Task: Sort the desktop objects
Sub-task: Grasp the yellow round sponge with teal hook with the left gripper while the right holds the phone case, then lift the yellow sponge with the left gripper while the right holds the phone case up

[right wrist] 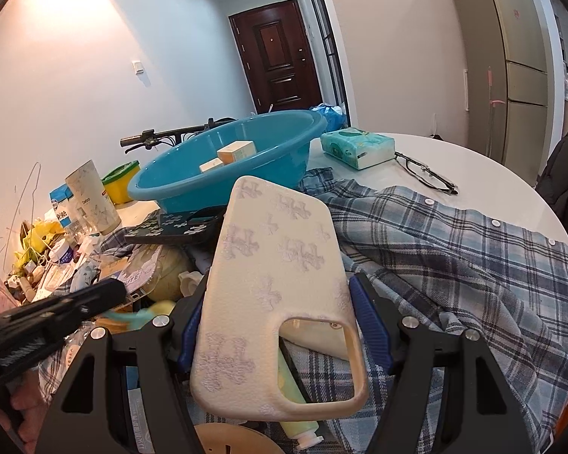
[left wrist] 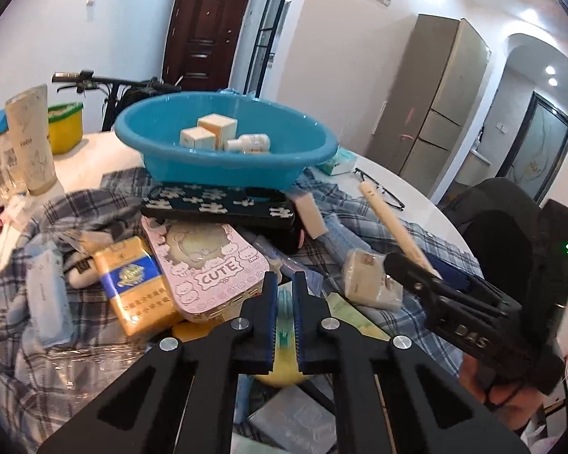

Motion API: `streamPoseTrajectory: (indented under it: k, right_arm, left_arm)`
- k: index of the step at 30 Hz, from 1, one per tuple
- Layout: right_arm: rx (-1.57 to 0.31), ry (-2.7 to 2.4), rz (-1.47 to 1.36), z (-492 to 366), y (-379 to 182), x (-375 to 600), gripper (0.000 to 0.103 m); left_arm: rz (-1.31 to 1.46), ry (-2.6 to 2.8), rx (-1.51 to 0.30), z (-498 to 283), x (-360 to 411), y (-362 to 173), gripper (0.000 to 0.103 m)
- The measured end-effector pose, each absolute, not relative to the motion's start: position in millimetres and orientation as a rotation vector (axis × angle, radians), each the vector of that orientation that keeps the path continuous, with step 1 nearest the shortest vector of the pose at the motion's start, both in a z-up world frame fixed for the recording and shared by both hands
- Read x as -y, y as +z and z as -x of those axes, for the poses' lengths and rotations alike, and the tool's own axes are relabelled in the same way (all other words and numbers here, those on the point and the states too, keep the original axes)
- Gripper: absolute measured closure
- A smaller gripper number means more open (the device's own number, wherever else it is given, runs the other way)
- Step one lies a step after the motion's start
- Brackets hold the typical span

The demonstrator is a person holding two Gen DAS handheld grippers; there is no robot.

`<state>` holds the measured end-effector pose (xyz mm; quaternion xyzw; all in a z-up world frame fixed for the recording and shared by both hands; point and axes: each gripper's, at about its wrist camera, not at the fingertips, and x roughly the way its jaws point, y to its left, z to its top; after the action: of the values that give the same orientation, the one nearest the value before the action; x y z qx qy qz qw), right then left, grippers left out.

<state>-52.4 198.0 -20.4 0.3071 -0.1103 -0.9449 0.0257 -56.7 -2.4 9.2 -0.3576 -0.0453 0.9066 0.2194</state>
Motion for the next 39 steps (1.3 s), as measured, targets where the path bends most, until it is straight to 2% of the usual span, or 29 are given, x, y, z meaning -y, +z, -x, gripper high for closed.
streamPoseTrajectory:
  k: [3, 8, 13, 16, 21, 24, 31, 39]
  right_arm:
    - [0.336, -2.918, -0.945, 51, -20, -196, 0.035]
    - [0.326, -2.92, -0.942, 49, -18, -194, 0.035]
    - [0.325, -2.922, -0.936, 48, -17, -195, 0.035]
    - [0.32, -2.913, -0.952, 50, -20, -194, 0.035]
    - [0.306, -2.904, -0.962, 50, -21, -191, 0.035]
    - [0.304, -2.907, -0.961, 50, -21, -192, 0.035]
    - [0.3, -2.902, -0.969, 50, -23, -191, 0.035]
    - [0.297, -2.901, -0.967, 50, -22, -190, 0.035]
  left_arm:
    - [0.998, 2.483, 0.077, 53, 1, 7, 0.095]
    - [1.032, 2.412, 0.117, 49, 0, -5, 0.092]
    - [1.057, 2.452, 0.069, 45, -3, -18, 0.066]
    - [1.079, 2.455, 0.078, 50, -3, -26, 0.059]
    - [1.087, 2.469, 0.034, 51, -7, -33, 0.059]
    - [1.084, 2.468, 0.029, 48, -7, -34, 0.085]
    - [1.065, 2.47, 0.091, 47, 0, -27, 0.085]
    - [0.943, 2.548, 0.12, 46, 13, 5, 0.085]
